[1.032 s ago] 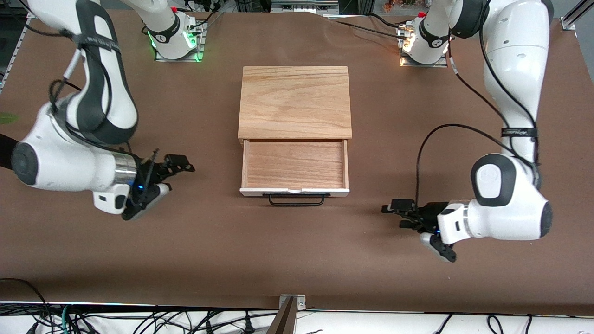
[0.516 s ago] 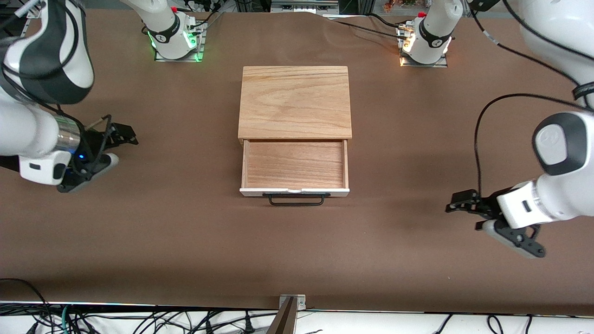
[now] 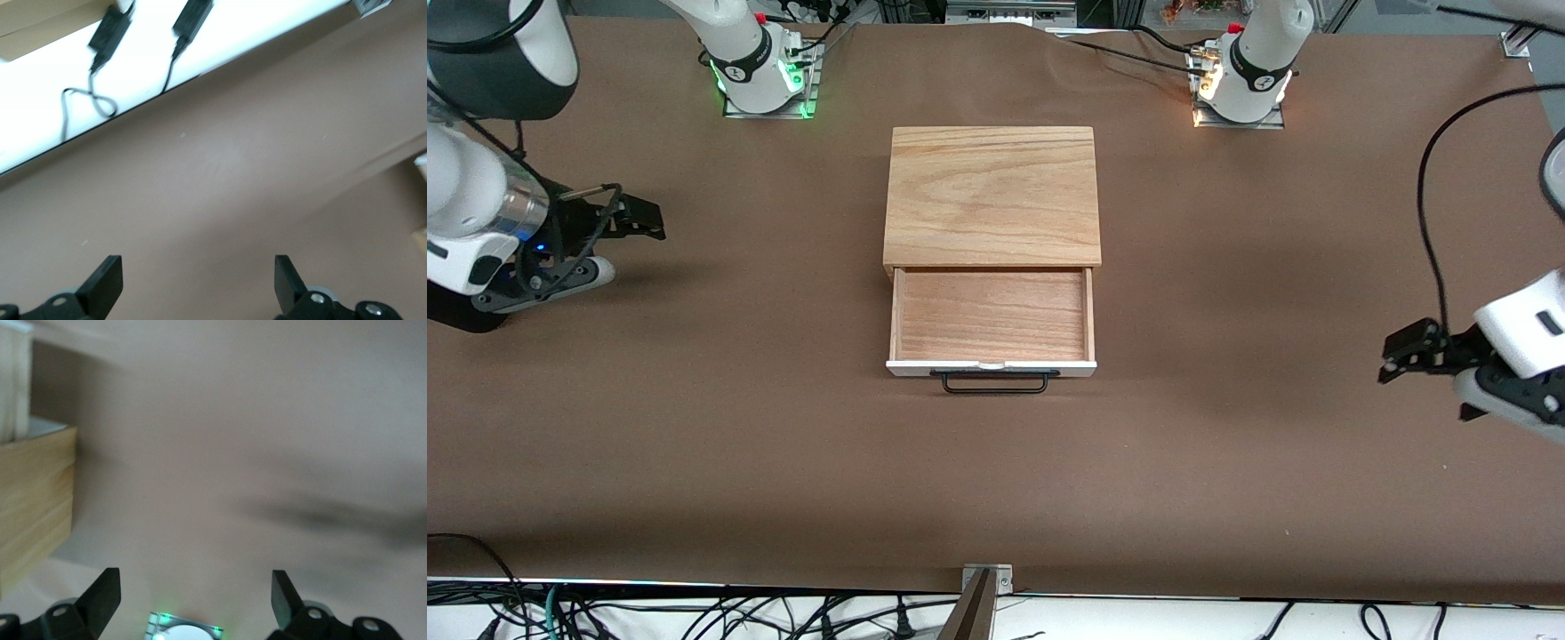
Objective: Pull top drawer with both arms simultaneously
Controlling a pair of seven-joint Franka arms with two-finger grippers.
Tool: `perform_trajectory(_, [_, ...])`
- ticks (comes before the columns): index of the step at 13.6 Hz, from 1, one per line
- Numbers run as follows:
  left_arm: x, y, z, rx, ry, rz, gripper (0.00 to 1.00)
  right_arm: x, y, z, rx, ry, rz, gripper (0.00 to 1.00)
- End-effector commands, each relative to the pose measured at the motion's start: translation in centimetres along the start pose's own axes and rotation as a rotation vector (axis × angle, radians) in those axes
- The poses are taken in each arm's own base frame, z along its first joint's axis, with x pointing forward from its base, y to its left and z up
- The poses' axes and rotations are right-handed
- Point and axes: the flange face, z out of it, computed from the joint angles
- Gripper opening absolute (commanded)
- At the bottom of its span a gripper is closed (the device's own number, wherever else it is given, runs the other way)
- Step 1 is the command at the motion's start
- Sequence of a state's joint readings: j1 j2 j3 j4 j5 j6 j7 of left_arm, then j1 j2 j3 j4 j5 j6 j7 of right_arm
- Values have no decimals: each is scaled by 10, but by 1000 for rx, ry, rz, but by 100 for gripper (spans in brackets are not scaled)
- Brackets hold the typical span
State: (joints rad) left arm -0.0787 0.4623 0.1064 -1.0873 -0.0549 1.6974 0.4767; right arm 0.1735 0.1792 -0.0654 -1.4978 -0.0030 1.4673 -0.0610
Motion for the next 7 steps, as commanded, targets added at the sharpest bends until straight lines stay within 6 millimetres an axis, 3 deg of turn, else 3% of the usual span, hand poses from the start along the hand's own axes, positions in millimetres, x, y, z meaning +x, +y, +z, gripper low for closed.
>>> perform_trajectory(1, [-30, 5, -20, 61, -75, -36, 100, -40, 26, 8, -8, 66, 205, 100])
perform_trajectory(3, [-48, 11, -28, 47, -99, -156, 100, -43, 52, 12, -1, 126, 233, 100])
perform_trajectory(5, [-70, 20, -31, 23, -162, -283, 100, -50, 59, -1, 17, 160, 235, 100])
perform_trajectory(7, [-93, 33, -38, -2, -222, -368, 100, -55, 60, 0, 17, 140, 237, 100])
